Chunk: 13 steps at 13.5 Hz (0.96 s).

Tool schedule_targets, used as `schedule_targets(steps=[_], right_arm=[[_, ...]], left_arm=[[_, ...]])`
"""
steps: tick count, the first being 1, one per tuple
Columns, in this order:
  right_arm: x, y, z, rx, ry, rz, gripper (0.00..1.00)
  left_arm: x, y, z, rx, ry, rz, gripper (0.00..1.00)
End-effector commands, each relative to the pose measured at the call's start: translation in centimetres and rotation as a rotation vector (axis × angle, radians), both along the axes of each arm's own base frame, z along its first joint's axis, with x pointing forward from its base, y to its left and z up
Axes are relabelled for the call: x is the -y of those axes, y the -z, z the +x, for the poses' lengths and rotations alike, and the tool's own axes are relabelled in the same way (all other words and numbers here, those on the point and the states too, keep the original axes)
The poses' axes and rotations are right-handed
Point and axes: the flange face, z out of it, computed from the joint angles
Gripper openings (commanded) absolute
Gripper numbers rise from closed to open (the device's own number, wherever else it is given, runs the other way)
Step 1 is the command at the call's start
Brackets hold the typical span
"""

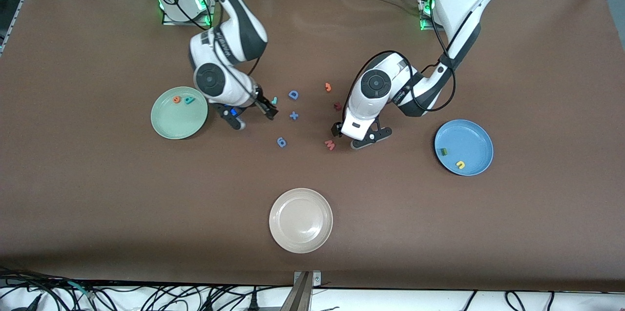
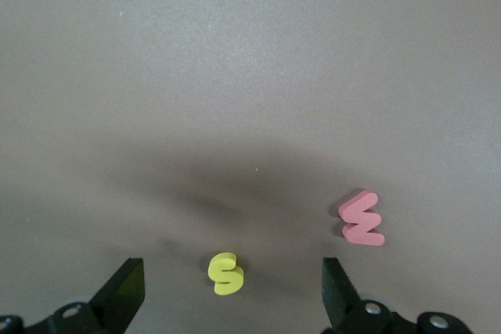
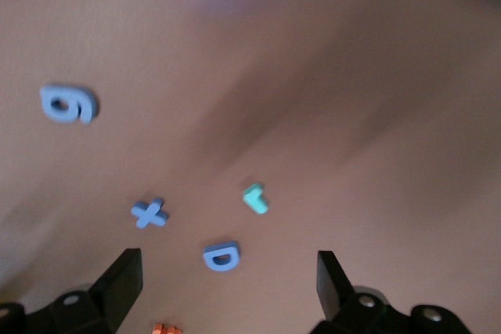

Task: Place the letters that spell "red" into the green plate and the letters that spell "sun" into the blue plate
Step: 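Grasp the cyan r with the right gripper while the left grasps yellow s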

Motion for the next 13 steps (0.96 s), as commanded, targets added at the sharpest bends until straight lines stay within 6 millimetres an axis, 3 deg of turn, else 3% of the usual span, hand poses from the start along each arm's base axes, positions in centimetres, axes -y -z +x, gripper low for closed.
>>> schedule_targets(steps=[1,6,13], right_arm=[[-0.3,3.2,-2.6,0.041,0.001,0.013,0.98],[0.5,6.3,-5.5,0.045,-0.016,-0.012,0.92],[-0.3,8.4,-6.1,0.089,-0.007,-0.018,0.8]], left_arm=[[-0.3,-0.2,-1.3,0.043,0.005,0.004,1.0],[0.0,1.2,-2.6,0.056,0.026,0.046,1.0],[0.8,2.4,-3.5,0.051,0.026,0.035,1.0]])
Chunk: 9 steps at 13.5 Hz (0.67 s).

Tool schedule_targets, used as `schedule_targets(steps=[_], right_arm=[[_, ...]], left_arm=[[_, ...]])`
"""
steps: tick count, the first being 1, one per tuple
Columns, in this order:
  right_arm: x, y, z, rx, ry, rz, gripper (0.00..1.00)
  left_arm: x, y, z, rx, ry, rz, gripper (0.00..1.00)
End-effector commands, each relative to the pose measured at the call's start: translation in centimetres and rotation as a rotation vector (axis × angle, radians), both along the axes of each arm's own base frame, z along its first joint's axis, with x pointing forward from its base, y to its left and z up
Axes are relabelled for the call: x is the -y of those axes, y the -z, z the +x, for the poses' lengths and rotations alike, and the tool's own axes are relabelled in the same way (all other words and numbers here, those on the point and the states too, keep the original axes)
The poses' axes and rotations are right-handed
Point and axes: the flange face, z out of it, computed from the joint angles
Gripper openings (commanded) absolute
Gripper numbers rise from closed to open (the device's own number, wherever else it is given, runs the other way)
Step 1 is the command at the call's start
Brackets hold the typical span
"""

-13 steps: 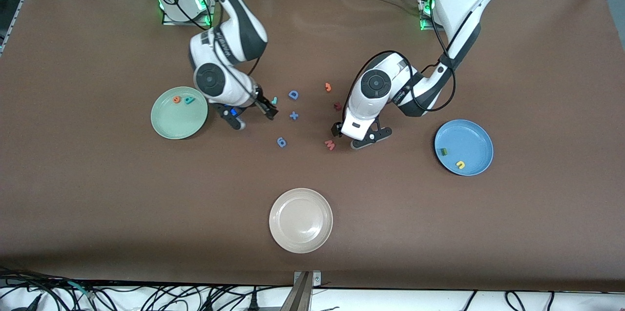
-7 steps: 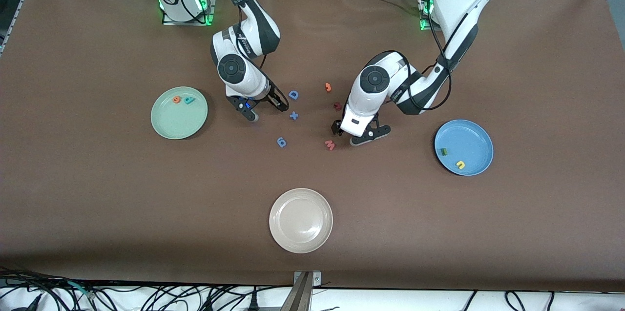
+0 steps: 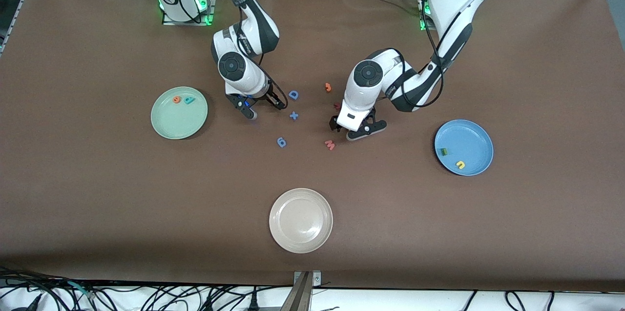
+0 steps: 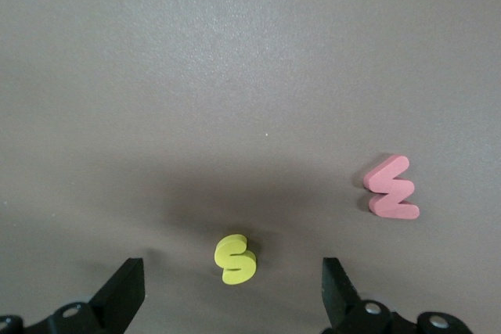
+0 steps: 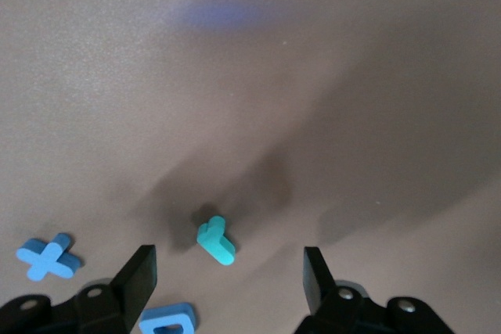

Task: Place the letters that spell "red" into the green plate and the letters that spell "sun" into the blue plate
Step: 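Grasp the cyan r with the right gripper while the left grasps yellow s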

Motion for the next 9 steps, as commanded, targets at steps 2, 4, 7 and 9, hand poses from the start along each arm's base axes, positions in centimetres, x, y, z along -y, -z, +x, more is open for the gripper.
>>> schedule_targets(steps=[2,4,7,9], right_arm=[[-0.4,0.7,-0.7,0.013,0.003,0.004,0.72],[-0.5,0.6,-0.7,0.016,0.002,0.006,0.62],[-0.5,0.6,-0.7,0.014,0.002,0.005,0.52],[-0.4,0.6,-0.7,0.013,0.0,0.005,0.4]], left_arm=[[0.0,0.4,-0.5,0.021,0.006,0.012,0.99],[0.2,0.8,-0.8,0.027,0.005,0.021,0.96],[0.3,1.4,-1.0,0.047,-0.008,0.042,0.84],[0.4,1.3,-0.9,0.051,-0.036,0.041,0.42]])
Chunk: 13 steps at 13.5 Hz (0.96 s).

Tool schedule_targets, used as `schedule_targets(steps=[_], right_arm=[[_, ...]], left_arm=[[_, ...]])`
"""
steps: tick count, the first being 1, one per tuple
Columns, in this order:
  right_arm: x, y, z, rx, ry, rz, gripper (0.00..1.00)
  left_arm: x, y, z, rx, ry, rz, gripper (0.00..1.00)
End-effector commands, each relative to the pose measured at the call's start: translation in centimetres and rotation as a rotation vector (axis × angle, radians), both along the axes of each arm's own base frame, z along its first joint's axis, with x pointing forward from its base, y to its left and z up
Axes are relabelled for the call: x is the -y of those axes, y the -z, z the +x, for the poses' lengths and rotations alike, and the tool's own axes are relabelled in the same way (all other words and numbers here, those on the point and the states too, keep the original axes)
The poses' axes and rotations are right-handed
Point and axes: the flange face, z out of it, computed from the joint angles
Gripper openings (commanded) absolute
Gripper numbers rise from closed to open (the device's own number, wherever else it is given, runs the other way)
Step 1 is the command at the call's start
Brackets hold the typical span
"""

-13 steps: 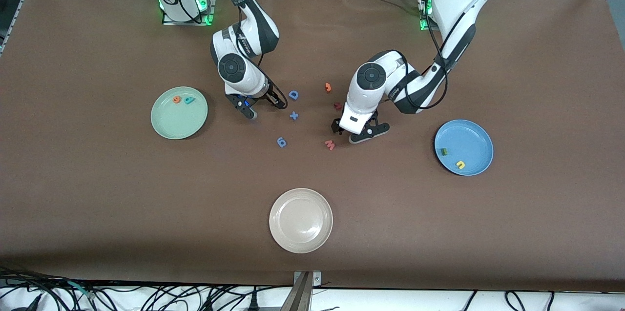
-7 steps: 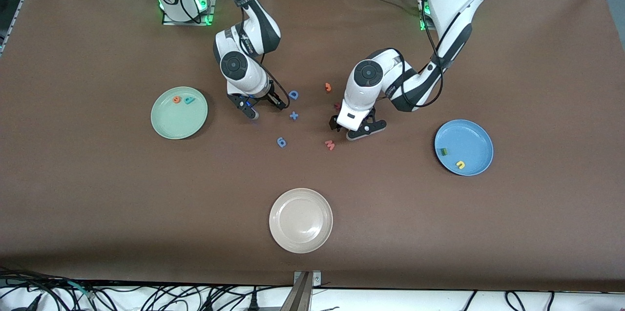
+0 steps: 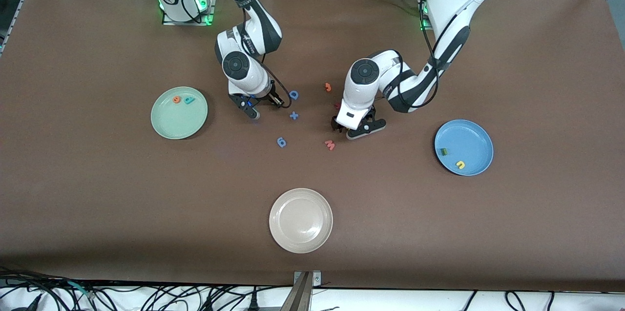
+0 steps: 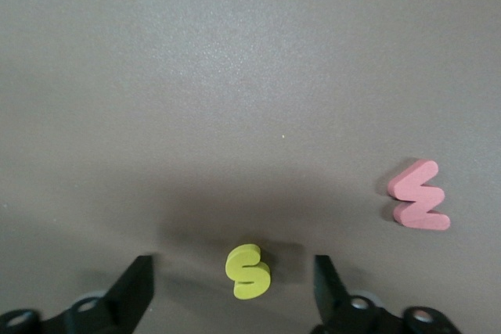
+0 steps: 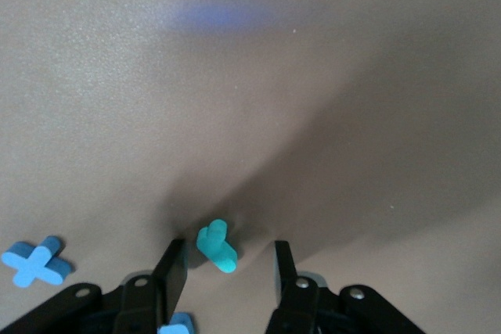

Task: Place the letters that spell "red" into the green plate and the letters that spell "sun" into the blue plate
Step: 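Grasp the cyan r with the right gripper while the left grasps yellow s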

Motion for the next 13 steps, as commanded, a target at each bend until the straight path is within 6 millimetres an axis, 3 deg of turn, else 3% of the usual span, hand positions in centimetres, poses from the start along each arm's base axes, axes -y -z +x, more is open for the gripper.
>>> schedule_targets(steps=[1,3,5,9,11,13], right_arm=[[-0.1,-0.1,-0.3,0.005,0.001,0.009,0.29],[-0.1,-0.1,-0.4,0.001,0.0,0.007,0.1],[-0.1,-0.1,-0.3,0.002,0.0,0.008,0.0],[0.1,-1.2,0.4,0.001,0.012,0.014,0.0],[1.6,-4.1,2.2,-0.04,0.031,0.006,0.0],[3.7,-7.8,4.2,-0.105,0.045,-0.003,0.0]], left_arm=[[0.3,-0.1,-0.1,0.023,-0.018,0.002,0.25],[0.3,-0.1,-0.1,0.023,-0.022,0.002,0.0],[0.3,0.0,0.0,0.024,-0.022,0.004,0.0],[0.1,-0.5,0.4,0.03,-0.018,0.004,0.0],[-1.2,-1.0,1.8,0.034,-0.042,0.02,0.0],[-4.6,-2.3,4.6,0.039,-0.073,0.042,0.0]])
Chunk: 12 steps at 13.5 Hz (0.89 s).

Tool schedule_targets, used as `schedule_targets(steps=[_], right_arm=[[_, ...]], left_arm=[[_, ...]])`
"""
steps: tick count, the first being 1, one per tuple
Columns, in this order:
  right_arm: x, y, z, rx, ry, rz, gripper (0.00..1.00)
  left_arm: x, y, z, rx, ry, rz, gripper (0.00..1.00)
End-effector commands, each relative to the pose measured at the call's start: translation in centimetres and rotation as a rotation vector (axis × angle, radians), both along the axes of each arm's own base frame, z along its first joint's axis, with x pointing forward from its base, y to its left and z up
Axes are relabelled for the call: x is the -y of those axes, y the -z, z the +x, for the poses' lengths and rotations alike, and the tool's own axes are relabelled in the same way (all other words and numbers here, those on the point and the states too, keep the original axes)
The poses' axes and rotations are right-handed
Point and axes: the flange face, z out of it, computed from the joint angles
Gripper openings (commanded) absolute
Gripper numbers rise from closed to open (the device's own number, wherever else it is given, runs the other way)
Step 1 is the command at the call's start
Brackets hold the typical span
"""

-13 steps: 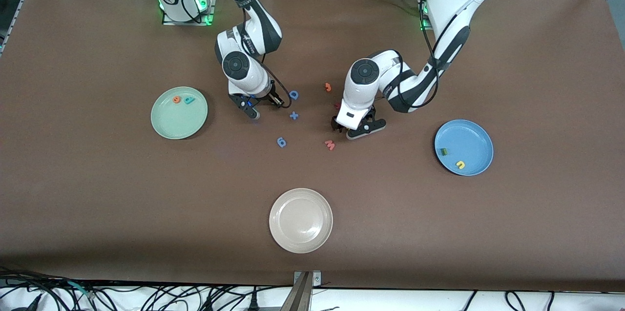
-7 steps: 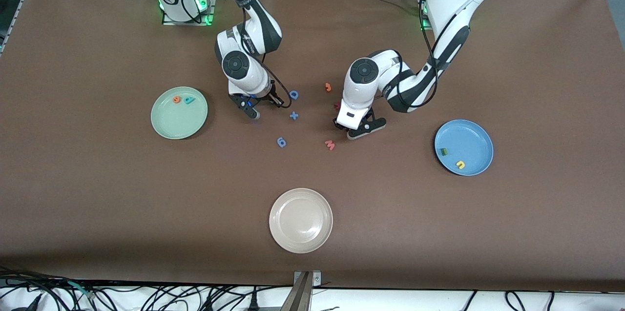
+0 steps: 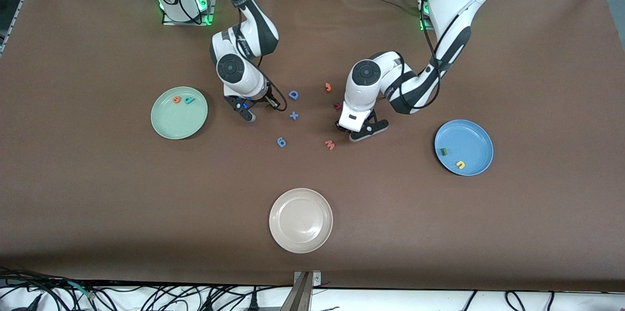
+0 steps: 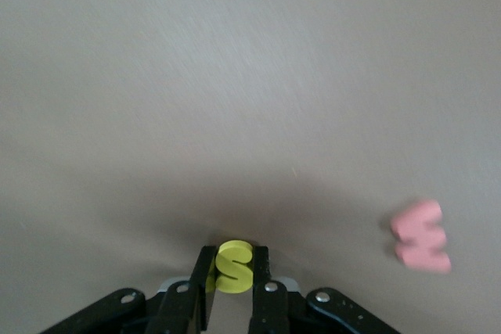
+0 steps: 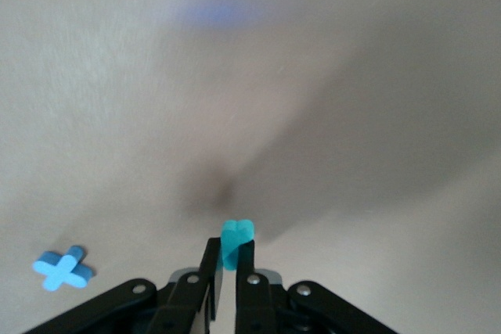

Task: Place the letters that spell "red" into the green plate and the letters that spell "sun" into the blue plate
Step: 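Drop the r on the green plate while the left gripper drops s on blue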

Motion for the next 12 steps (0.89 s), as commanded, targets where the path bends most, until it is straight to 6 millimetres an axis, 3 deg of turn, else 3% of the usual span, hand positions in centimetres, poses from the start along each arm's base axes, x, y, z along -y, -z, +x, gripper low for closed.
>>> schedule_targets(steps=[1,4,6,9,12], right_arm=[[2.9,-6.0,2.6,-0.066,0.022,0.009,0.0],[10.2,-8.8,5.8,-0.127,-0.029,0.025,0.0],[15.6,-9.2,7.4,-0.134,-0.064,0.043,0.0],[22.6,-7.5,9.0,-0.128,-0.132,0.041,0.0],[25.5,-4.6,9.6,-0.132,-0.169,0.01,0.0]], left_arm=[[-4.5,-1.9,3.7,0.017,-0.034,0.048,0.0],[-11.0,-3.5,7.9,-0.049,-0.035,0.123,0.0],[-16.3,-5.1,10.6,-0.113,-0.021,0.163,0.0],[-22.0,-7.8,13.1,-0.208,0.058,0.176,0.0],[-26.8,-7.2,13.9,-0.251,0.095,0.175,0.0]])
